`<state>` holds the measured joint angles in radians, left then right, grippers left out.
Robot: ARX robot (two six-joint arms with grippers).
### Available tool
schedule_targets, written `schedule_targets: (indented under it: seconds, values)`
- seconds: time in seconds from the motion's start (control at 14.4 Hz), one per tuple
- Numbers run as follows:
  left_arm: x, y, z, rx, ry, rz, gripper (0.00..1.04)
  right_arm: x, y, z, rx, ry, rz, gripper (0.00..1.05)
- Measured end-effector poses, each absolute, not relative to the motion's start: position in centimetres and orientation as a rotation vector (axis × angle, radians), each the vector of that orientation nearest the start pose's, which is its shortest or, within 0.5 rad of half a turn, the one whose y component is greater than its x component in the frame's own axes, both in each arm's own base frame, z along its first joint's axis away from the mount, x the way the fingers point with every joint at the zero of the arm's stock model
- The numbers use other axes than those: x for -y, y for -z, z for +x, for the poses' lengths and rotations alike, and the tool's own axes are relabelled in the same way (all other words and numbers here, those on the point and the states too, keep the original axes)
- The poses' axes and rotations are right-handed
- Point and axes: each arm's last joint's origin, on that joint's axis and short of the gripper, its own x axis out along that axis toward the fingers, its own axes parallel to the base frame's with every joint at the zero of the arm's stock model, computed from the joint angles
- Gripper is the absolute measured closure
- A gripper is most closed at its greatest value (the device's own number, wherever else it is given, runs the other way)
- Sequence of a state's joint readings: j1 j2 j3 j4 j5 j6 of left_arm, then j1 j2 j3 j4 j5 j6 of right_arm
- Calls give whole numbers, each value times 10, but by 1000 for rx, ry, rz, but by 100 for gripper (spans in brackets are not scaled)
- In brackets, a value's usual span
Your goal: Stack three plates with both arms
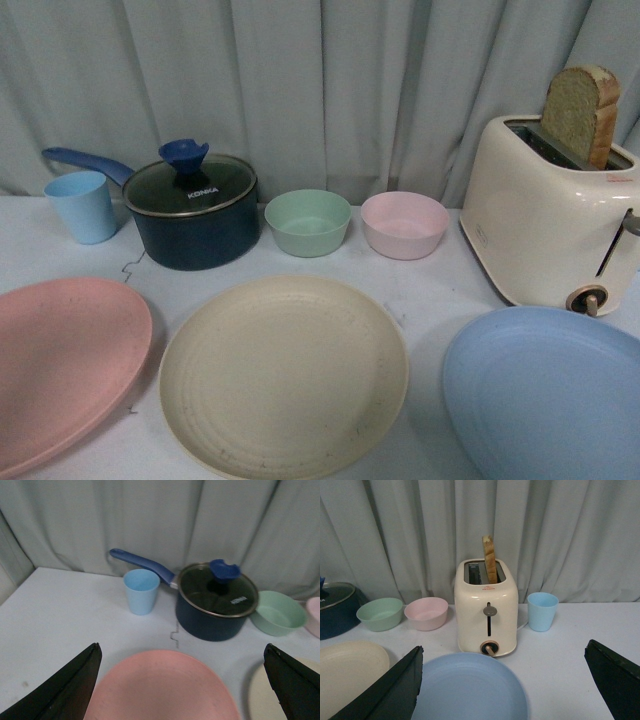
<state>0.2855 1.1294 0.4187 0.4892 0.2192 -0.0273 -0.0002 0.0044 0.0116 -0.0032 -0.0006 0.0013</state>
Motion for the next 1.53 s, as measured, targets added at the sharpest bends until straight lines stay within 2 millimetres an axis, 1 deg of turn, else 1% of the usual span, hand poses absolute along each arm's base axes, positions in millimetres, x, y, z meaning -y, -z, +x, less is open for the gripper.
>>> schedule_targets:
  seconds: [0.07,0.14,0.21,0.28,0.35,0.49,0.56,0.63,0.76,0.9,1.11,1.25,1.32,1.46,1.53]
  values:
    - [-76,-201,245,-244,-84,-74,7,0,-167,97,4,0,1,6]
    - [-97,-187,272,-318,-102,-95,7,0,-167,97,4,0,1,6]
    - [-110,-172,286,-374,-115,-109,7,0,-167,97,4,0,1,6]
    - [-120,-155,296,-436,-123,-126,7,0,-167,97,4,0,1,6]
    - [-127,-143,300,-478,-125,-135,7,0,-167,97,4,0,1,6]
    - [-140,-122,304,-539,-145,-137,7,0,-167,97,4,0,1,6]
    - [-147,-116,306,-549,-154,-120,7,0,-167,97,4,0,1,6]
    - [-156,-102,306,-581,-178,-97,7,0,-167,97,4,0,1,6]
    - [-165,-75,301,-648,-201,-101,7,0,-167,97,4,0,1,6]
    - [-167,-66,297,-644,-210,-99,7,0,-167,97,4,0,1,6]
    - [-160,-41,291,-692,-192,-113,7,0,-167,97,4,0,1,6]
    - [-156,-37,291,-698,-180,-114,7,0,-167,97,4,0,1,6]
    - [-153,-37,292,-695,-175,-114,12,0,-167,97,4,0,1,6]
    - [-151,-37,294,-701,-168,-115,36,0,-167,97,4,0,1,6]
    - [-150,-37,293,-705,-168,-116,50,0,-167,97,4,0,1,6]
